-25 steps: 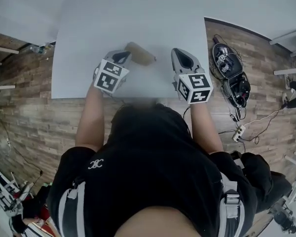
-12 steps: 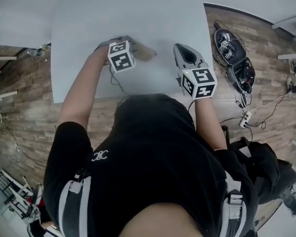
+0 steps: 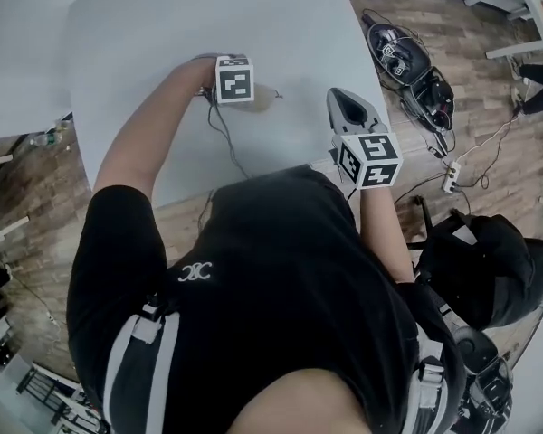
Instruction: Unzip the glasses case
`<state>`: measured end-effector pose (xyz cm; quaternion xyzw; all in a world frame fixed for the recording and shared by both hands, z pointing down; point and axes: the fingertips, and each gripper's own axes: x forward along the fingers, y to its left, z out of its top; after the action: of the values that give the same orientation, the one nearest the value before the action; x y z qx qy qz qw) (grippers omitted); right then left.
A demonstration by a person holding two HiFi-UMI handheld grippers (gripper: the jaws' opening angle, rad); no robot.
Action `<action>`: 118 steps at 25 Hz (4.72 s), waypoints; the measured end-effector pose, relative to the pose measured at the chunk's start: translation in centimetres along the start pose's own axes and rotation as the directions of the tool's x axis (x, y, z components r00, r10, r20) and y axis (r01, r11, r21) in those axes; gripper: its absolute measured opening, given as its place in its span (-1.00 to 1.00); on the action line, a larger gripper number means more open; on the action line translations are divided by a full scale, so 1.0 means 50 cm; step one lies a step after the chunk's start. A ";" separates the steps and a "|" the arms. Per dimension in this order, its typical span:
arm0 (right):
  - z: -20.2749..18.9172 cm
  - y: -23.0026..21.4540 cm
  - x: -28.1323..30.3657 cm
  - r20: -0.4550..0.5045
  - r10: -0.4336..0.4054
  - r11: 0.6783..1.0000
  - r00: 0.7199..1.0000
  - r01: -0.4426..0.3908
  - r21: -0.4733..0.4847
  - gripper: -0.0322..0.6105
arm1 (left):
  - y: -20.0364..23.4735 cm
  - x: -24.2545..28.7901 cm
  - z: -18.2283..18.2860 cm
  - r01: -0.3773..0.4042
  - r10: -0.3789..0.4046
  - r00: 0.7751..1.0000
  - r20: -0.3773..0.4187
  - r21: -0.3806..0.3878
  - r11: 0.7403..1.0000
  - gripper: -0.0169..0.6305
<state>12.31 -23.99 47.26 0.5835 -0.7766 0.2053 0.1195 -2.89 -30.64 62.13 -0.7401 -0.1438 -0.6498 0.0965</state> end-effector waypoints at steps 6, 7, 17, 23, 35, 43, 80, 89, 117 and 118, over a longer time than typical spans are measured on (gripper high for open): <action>-0.041 0.014 -0.025 -0.025 -0.040 0.999 0.999 0.040 0.007 -0.86 | -0.011 0.011 0.006 0.174 -0.174 0.985 0.012 -0.049 0.984 -0.09; -0.047 0.015 -0.027 -0.030 -0.041 0.999 0.999 0.041 0.006 -0.86 | -0.017 0.014 0.012 0.198 -0.197 0.980 0.024 -0.049 0.979 -0.08; -0.044 0.009 -0.002 -0.036 -0.025 1.000 0.999 0.026 0.014 -0.86 | -0.157 0.103 -0.010 0.327 -0.321 0.944 -0.071 0.080 0.942 0.23; -0.039 0.020 0.022 -0.043 0.029 0.999 0.999 -0.028 0.018 -0.86 | -0.158 0.093 -0.001 0.265 -0.267 0.963 0.034 0.039 0.963 0.00; -0.031 0.170 0.033 -0.156 0.443 0.865 0.883 -0.467 -0.187 -0.85 | -0.173 -0.088 0.066 0.032 -0.050 0.939 0.341 0.058 0.998 -0.01; 0.058 0.267 0.006 -0.108 0.718 0.678 0.688 -0.726 -0.116 -0.83 | -0.227 -0.217 0.084 -0.144 0.091 0.900 0.427 0.093 0.985 -0.01; 0.082 0.365 -0.033 -0.177 0.745 0.569 0.643 -0.751 -0.335 -0.80 | -0.273 -0.260 0.075 0.013 0.104 0.832 0.545 -0.205 0.979 -0.01; 0.119 0.370 -0.048 -0.122 0.787 0.556 0.605 -0.781 -0.285 -0.81 | -0.272 -0.266 0.127 0.056 0.112 0.789 0.604 -0.252 0.966 -0.01; 0.139 0.323 -0.034 -0.219 0.702 0.570 0.677 -0.719 -0.398 -0.82 | -0.228 -0.271 0.090 -0.080 0.214 0.758 0.616 -0.239 0.968 -0.07; 0.141 0.324 -0.034 -0.216 0.705 0.571 0.676 -0.721 -0.393 -0.81 | -0.229 -0.275 0.090 -0.075 0.210 0.756 0.620 -0.236 0.969 -0.07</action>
<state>-2.28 -21.96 37.39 0.1734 -0.9679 0.0620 0.1709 -4.10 -19.59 47.40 -0.9317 -0.0462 -0.3599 0.0175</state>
